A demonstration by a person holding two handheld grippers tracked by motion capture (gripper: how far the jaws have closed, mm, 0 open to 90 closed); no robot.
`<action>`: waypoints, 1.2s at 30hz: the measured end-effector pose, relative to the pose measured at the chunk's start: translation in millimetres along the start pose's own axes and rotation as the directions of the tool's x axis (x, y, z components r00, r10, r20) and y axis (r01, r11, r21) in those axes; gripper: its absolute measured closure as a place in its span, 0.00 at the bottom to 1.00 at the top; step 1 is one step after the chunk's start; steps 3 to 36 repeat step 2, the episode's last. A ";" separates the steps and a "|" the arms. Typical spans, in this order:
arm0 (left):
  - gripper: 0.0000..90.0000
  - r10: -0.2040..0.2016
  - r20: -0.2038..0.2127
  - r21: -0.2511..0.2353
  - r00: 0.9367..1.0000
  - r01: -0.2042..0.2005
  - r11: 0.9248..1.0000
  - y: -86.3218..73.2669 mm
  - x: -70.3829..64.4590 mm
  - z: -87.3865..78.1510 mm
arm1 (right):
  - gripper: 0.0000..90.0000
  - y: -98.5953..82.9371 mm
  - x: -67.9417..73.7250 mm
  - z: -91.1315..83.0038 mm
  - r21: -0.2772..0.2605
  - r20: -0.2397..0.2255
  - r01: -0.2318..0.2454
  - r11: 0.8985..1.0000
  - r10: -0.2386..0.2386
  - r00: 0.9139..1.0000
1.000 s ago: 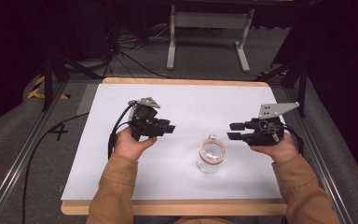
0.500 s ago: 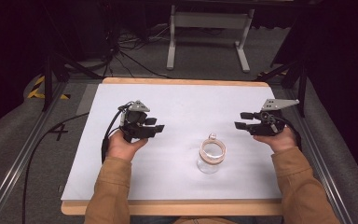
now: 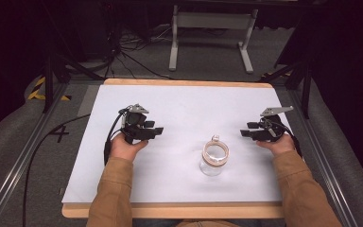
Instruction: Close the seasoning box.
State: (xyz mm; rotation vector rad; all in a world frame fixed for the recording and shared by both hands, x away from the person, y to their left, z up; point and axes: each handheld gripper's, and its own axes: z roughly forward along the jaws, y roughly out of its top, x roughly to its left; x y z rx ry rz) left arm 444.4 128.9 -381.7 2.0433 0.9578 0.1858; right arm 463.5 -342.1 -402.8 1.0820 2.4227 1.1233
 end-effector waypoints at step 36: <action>0.55 -0.004 0.002 -0.009 1.000 0.004 1.000 0.6 -0.8 0.1 | 0.49 0.4 0.6 -0.6 -0.004 -0.002 0.003 1.000 -0.003 1.000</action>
